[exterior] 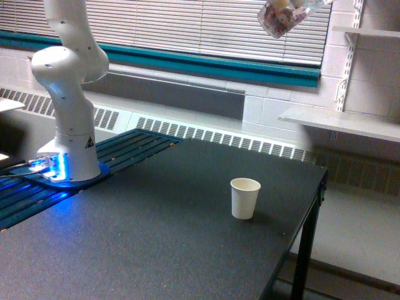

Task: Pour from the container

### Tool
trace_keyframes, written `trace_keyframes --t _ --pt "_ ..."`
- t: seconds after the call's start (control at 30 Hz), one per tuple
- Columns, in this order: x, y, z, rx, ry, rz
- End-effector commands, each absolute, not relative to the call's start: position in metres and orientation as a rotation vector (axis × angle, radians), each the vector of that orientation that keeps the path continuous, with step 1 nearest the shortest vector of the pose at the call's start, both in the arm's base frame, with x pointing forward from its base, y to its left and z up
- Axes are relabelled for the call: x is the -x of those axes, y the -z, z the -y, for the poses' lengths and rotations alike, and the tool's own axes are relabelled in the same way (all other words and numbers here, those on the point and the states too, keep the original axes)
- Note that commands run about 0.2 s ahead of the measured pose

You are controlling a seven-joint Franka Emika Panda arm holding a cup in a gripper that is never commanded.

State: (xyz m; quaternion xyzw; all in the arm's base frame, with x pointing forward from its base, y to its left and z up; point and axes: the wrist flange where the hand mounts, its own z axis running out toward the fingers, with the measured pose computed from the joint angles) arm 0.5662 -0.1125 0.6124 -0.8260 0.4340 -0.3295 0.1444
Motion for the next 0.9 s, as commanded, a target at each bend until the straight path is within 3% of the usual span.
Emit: trace_keyframes --t 0.03,0.43,0.9 --pt "-0.568 -0.614 0.104 2.395 0.969 -1.236" --pt "-0.565 -0.593 0.061 2.464 0.982 -1.11" --pt "-0.559 -0.513 0.014 2.652 0.871 -0.968"
